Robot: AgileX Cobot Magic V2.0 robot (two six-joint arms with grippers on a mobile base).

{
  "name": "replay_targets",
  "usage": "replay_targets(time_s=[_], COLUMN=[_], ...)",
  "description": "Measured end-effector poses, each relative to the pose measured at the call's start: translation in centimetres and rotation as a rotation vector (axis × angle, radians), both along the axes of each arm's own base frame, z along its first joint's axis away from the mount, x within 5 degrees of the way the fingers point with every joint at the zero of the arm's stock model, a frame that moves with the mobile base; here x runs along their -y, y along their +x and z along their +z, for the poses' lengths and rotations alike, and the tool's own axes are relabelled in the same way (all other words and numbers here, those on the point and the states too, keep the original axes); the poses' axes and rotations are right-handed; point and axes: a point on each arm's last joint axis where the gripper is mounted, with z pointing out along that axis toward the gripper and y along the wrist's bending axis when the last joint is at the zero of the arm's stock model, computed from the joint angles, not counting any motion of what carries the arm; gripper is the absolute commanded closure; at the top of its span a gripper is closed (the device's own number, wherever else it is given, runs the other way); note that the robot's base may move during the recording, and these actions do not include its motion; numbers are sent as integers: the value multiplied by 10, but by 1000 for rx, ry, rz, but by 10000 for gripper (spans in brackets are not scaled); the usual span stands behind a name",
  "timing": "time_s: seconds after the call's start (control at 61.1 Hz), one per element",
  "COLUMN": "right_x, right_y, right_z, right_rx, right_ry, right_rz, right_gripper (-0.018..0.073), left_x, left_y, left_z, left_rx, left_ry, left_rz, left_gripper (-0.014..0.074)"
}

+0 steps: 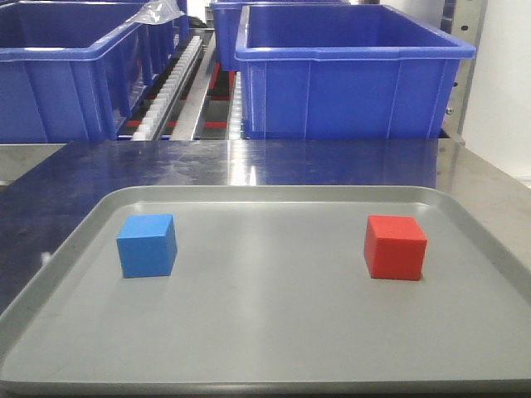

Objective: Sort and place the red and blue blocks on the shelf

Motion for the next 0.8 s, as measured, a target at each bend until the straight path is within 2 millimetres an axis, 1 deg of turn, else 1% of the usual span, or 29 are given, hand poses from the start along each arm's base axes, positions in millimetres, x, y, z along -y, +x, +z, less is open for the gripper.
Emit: replay_targets(time_s=[0.164,0.377,0.524,0.688,0.802], right_x=[-2,-3,-5,-6,-7], right_y=[23,55,74,92,100], right_z=[19,50,66,78,82], right_rx=[-93,-271,-374,-453,-485], right_ry=[-7,-21,-28,-35,-29], right_rz=[0,-5,-8,-10,-10], right_gripper=[512,512,512,512,512], left_x=[0,0,0,0,0], left_y=[0,0,0,0,0], left_z=[0,0,0,0,0], left_rx=[0,0,0,0,0], left_ry=[2,2,2,2,2], left_rz=[0,0,0,0,0], left_gripper=[470,470,470,470,470])
